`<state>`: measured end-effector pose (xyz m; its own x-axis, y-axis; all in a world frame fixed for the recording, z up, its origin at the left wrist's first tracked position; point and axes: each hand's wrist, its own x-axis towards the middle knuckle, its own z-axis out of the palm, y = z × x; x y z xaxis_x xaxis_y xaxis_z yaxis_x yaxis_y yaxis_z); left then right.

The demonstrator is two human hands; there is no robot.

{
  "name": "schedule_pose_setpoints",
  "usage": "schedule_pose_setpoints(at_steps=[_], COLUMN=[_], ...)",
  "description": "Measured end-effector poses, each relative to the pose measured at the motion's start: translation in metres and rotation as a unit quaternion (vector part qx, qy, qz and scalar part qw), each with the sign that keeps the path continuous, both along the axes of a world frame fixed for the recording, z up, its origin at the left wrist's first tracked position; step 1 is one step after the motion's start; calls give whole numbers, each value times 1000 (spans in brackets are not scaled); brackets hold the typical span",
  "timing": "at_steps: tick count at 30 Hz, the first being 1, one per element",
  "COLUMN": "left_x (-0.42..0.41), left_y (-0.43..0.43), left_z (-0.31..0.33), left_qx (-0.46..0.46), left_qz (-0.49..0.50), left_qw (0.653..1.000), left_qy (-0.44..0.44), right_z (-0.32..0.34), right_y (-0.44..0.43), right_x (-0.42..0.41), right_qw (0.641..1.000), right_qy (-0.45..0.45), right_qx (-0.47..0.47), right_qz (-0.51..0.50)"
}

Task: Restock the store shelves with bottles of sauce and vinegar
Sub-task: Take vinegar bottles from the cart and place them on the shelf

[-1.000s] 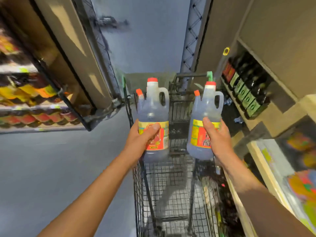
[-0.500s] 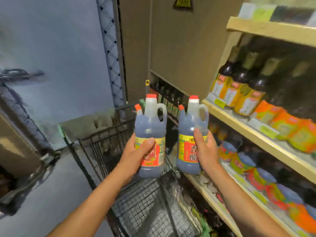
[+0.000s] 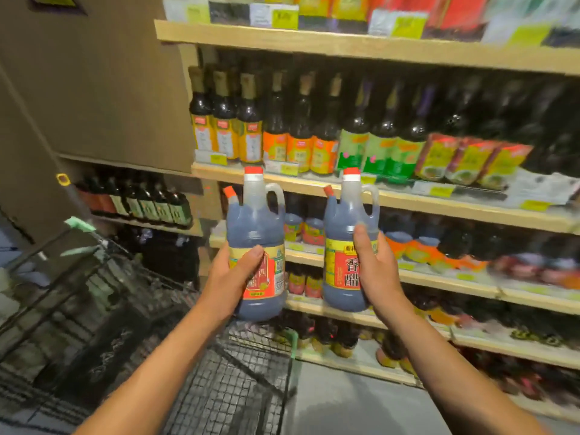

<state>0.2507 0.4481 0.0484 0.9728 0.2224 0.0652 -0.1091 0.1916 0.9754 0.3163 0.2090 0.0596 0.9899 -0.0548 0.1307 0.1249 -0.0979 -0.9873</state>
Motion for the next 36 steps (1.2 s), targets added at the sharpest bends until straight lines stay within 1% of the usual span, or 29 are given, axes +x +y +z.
schedule_pose_setpoints(at_steps=[4,9,13,18,27,33,36], left_x=[14,19,7,-17,-43,-26,-9], left_y=[-82,-213,-324,-455,-640,-743,-798], left_z=[3,-1,-5,-8,-8,-11,-12], left_qx=[6,-3,5,16,40,56,50], left_qz=[-71,-158,-232,-320,-454,-522,-553], left_qw=[997,987,972,947,889,850,831], left_qy=[7,14,25,36,42,31,25], right_z=[0,0,-3,-8,-8,-24,-30], right_y=[-96,-228,-335,-452,-594,-676,-714], right_x=[-25,-77,-129,-192,-272,-290,-290], right_qw=[994,979,956,926,867,813,786], right_qy=[0,12,1,-5,-13,-9,-11], right_qx=[5,40,33,21,46,29,41], right_qz=[-108,-198,-290,-376,-496,-582,-617])
